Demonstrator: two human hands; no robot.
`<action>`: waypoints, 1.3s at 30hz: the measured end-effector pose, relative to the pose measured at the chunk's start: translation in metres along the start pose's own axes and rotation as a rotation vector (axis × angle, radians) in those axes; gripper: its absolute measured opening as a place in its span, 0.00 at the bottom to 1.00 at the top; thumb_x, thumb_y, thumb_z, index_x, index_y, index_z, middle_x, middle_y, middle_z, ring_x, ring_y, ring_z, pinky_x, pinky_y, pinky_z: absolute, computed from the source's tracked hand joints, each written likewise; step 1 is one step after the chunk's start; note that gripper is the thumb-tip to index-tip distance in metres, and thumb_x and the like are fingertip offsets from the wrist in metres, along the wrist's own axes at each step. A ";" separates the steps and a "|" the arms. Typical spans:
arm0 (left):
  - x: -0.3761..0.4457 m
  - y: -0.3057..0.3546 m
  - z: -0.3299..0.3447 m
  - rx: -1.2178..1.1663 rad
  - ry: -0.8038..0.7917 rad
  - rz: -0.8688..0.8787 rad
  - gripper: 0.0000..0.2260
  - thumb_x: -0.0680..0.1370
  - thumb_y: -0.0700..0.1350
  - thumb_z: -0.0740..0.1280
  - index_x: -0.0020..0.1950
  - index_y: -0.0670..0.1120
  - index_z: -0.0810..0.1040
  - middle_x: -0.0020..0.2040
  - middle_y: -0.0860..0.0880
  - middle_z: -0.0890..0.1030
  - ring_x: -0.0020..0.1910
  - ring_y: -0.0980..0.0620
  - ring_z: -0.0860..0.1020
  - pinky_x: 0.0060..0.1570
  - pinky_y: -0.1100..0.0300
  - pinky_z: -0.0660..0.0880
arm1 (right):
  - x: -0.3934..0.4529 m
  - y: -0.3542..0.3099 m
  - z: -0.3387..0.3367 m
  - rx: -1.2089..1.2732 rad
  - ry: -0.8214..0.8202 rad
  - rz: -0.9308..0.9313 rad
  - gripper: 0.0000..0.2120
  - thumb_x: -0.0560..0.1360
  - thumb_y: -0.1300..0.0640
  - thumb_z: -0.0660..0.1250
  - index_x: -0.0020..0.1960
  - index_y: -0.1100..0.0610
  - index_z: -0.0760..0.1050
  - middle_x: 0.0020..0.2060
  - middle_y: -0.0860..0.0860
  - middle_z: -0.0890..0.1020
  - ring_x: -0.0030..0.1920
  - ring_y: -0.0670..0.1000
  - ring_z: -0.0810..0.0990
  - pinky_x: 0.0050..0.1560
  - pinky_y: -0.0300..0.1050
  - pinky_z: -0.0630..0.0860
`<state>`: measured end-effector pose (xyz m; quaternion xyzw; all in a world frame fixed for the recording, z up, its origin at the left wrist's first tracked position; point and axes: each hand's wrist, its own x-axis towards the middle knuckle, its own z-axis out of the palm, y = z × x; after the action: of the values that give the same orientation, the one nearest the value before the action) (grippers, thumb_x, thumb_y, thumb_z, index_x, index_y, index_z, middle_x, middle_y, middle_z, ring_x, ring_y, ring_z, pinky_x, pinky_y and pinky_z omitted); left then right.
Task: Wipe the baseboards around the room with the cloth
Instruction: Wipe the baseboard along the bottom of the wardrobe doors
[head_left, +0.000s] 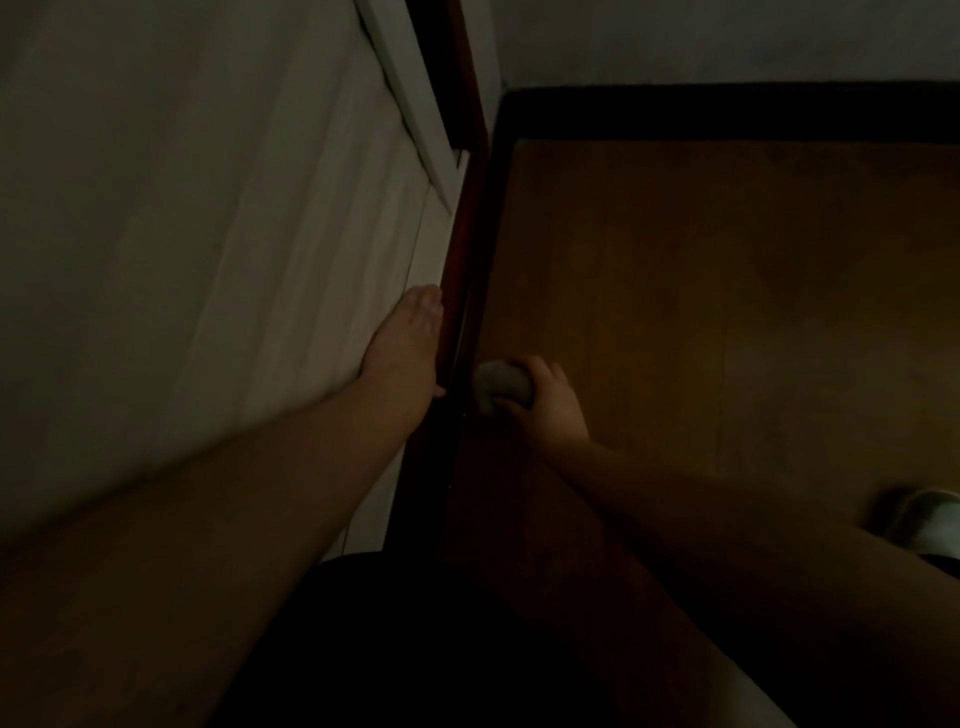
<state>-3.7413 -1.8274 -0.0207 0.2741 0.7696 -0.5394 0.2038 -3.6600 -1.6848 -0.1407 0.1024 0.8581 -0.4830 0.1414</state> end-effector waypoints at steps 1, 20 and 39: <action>0.000 0.001 0.001 -0.001 0.003 -0.004 0.44 0.80 0.69 0.45 0.78 0.33 0.38 0.80 0.36 0.41 0.80 0.40 0.42 0.77 0.47 0.41 | 0.003 0.002 0.003 0.009 -0.013 -0.008 0.26 0.73 0.57 0.73 0.68 0.53 0.70 0.60 0.55 0.72 0.59 0.57 0.75 0.58 0.48 0.72; -0.001 -0.002 -0.008 -0.031 -0.113 0.027 0.37 0.84 0.60 0.48 0.78 0.34 0.37 0.80 0.38 0.39 0.80 0.43 0.41 0.77 0.50 0.40 | 0.000 0.013 0.044 0.118 -0.046 -0.017 0.25 0.73 0.63 0.72 0.68 0.51 0.70 0.60 0.53 0.70 0.61 0.55 0.73 0.60 0.44 0.70; 0.002 0.002 0.001 0.062 -0.042 0.060 0.51 0.77 0.73 0.49 0.76 0.31 0.36 0.79 0.34 0.40 0.79 0.38 0.39 0.73 0.35 0.35 | 0.071 0.018 0.019 -0.128 -0.020 -0.230 0.26 0.74 0.65 0.69 0.71 0.56 0.70 0.62 0.60 0.70 0.62 0.62 0.71 0.64 0.52 0.71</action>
<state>-3.7414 -1.8274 -0.0236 0.2918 0.7394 -0.5623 0.2277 -3.7184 -1.6896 -0.1885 -0.0106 0.8918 -0.4412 0.0998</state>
